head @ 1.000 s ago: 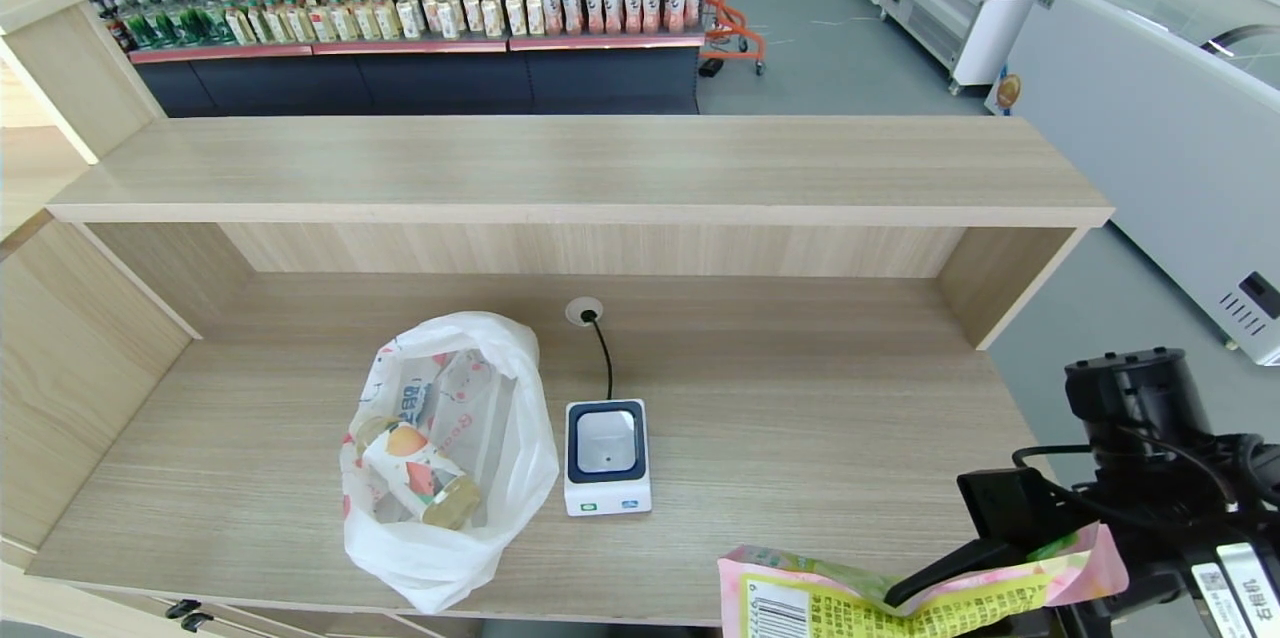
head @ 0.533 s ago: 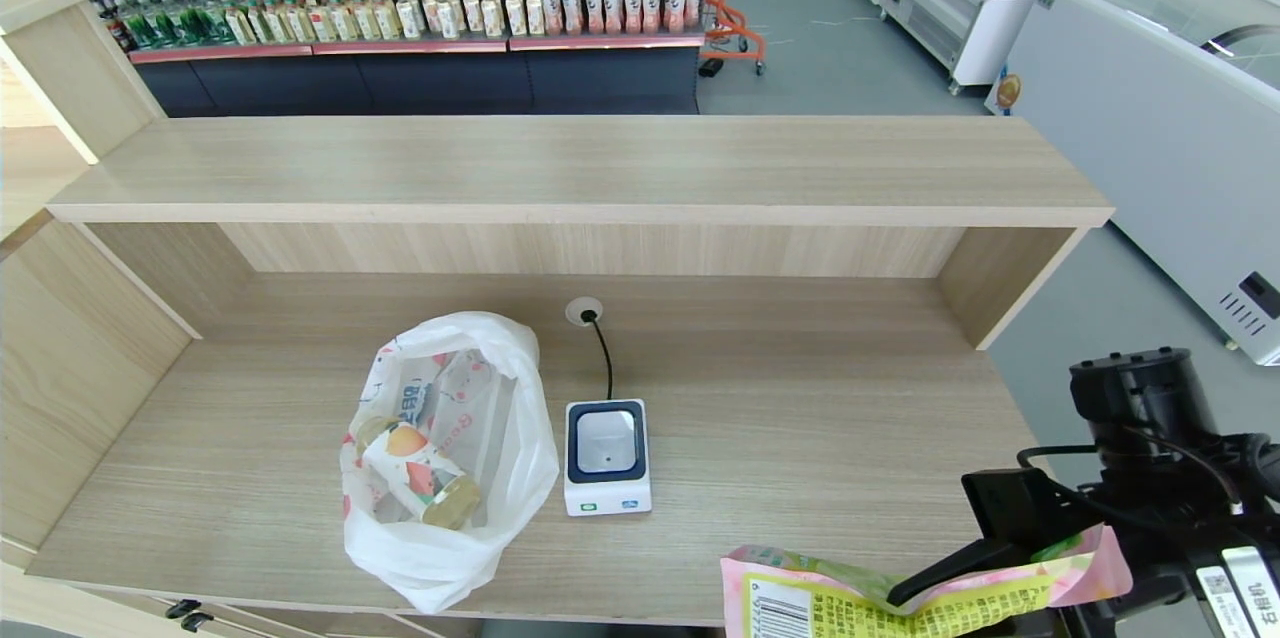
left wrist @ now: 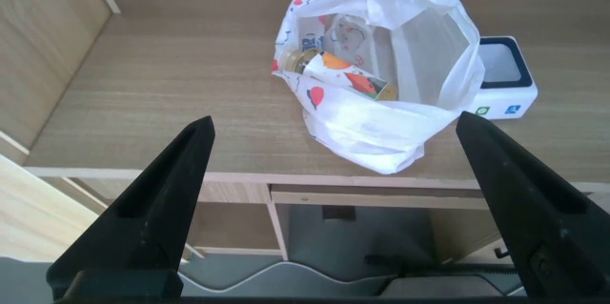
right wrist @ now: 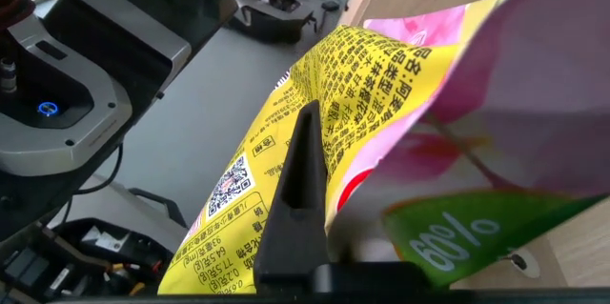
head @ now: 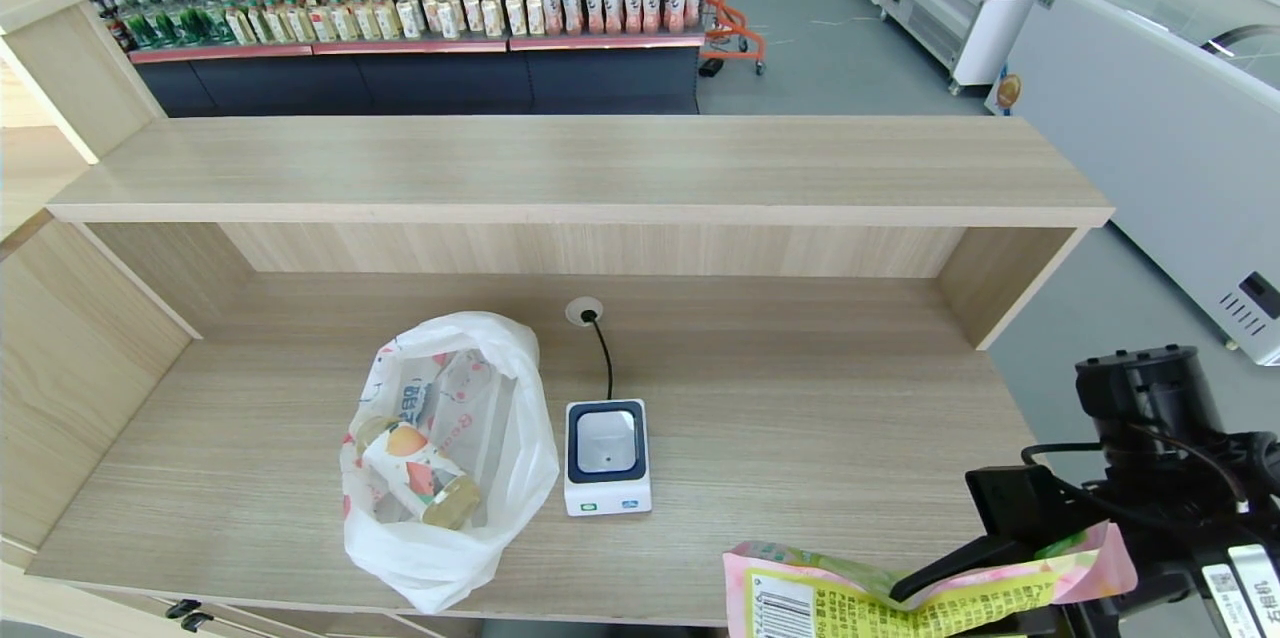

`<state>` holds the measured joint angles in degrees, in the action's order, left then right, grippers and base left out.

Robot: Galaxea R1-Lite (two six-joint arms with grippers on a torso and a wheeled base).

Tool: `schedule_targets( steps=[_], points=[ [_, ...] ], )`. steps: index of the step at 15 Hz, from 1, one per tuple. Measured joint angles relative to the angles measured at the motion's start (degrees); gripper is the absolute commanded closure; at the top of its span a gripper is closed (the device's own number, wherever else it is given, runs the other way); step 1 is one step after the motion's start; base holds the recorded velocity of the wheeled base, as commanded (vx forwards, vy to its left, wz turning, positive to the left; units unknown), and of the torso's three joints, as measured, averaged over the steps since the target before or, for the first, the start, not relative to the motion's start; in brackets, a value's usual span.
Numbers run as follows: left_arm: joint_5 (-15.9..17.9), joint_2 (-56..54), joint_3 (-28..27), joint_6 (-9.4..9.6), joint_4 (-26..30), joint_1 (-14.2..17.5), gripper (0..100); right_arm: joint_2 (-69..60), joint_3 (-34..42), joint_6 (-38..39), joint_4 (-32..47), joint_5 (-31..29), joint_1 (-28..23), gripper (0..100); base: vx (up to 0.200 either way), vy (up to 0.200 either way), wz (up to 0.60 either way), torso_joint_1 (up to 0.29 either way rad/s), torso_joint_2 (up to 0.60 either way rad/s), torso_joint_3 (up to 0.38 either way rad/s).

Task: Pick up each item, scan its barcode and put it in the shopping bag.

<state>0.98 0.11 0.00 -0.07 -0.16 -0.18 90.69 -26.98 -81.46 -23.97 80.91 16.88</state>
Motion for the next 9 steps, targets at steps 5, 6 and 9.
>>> schedule_targets(
  steps=[5,6,9],
  points=[
    [0.0,0.0,0.0,0.00,0.0,0.0,0,-0.5,-0.5,0.7,0.4,-1.5,-0.5,100,0.000,0.000,0.00,0.000,0.00,0.000],
    [0.0,0.0,0.0,0.00,0.0,0.0,0,-1.2,-1.3,3.9,1.7,-6.2,-0.9,100,0.000,0.000,0.00,0.000,0.00,0.000],
    [0.0,0.0,0.0,0.00,0.0,0.0,0,-5.0,-4.2,22.7,3.9,-29.6,-5.0,100,0.000,0.000,0.00,0.000,0.00,0.000]
  ],
)
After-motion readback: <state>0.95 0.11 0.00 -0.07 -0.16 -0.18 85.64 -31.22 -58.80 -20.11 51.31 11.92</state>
